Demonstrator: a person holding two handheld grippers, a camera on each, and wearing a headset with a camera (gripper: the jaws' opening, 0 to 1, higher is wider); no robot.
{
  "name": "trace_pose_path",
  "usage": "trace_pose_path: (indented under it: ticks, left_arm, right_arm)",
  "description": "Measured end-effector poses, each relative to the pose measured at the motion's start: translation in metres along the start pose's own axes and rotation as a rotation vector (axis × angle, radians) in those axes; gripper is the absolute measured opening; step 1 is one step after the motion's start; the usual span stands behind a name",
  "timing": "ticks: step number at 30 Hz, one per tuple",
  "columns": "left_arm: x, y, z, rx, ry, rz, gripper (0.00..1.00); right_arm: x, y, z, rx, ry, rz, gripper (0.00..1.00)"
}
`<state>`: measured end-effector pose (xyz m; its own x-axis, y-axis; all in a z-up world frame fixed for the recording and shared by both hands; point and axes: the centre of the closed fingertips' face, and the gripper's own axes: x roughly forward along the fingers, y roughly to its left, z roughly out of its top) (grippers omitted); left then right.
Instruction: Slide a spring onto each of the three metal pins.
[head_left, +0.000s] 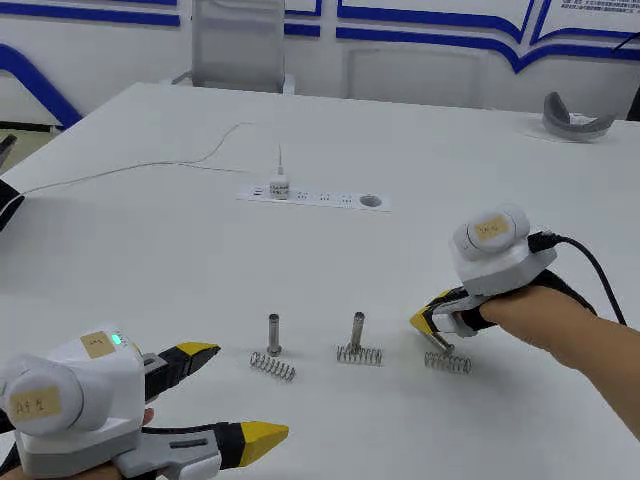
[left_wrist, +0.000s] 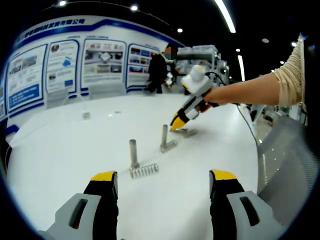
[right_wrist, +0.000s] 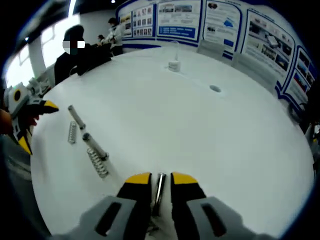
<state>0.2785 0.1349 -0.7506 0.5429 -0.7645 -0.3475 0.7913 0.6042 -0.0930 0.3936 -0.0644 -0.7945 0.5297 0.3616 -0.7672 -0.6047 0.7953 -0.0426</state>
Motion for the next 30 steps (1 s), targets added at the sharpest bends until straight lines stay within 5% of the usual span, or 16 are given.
trace_pose_path:
  ticks: [30]
  left_arm:
    - [0.0007,-0.0008,-0.0056,-0.012,0.008,0.000,0.76]
  right_arm:
    - [0.0088,-0.0004,-0.0088,0.056,0.080,0.017,0.10]
